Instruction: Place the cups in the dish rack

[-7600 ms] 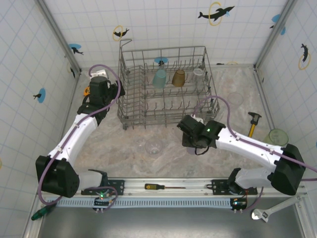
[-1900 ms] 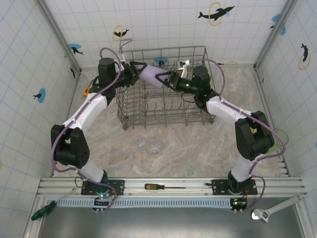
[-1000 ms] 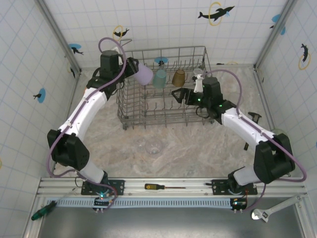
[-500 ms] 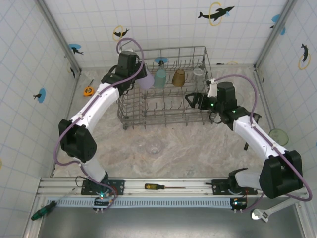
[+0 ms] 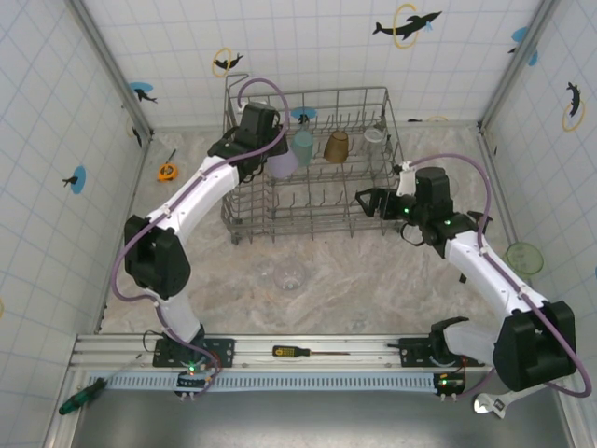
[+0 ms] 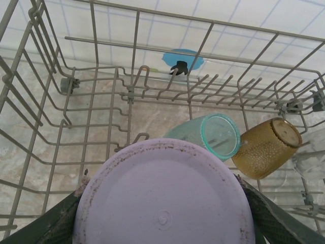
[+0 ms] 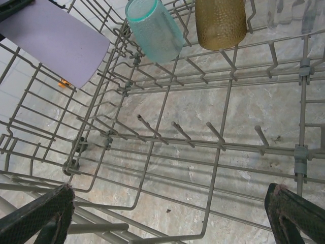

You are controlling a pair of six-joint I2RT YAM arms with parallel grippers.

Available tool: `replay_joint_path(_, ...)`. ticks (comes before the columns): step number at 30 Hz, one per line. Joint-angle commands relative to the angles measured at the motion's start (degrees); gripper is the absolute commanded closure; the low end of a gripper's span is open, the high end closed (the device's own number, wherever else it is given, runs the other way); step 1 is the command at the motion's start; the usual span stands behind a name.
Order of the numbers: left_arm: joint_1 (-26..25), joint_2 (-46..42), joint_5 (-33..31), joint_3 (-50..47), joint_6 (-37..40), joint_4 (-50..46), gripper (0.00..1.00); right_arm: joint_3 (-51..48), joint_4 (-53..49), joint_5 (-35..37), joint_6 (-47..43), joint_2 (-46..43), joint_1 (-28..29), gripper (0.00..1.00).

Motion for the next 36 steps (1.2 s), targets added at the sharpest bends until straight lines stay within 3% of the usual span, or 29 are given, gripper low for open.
replay_joint_path(1,-0.1,1.5,-1.4,3.7,0.2,-0.6,1.00,-0.5,0.9,-0.8,0.4,-1.9,-0.4,0.00)
replay_joint_path(28,-2.3,9.5,-3.1,0.3,-0.6,1.6,1.00,-3.2,5.4,-0.7,4.0,-1.6,-0.5,0.00)
replay_joint_path(32,-2.4,9.6,-3.7,-1.6,-1.4,3.2,0.87,-2.5,5.8,-1.1,4.1,-0.7,-0.5,0.00)
replay_joint_path(36,-2.3,9.6,-3.0,-2.1,-2.5,3.7,0.60,-2.7,7.9,-1.7,5.4,-0.2,-0.5,0.00)
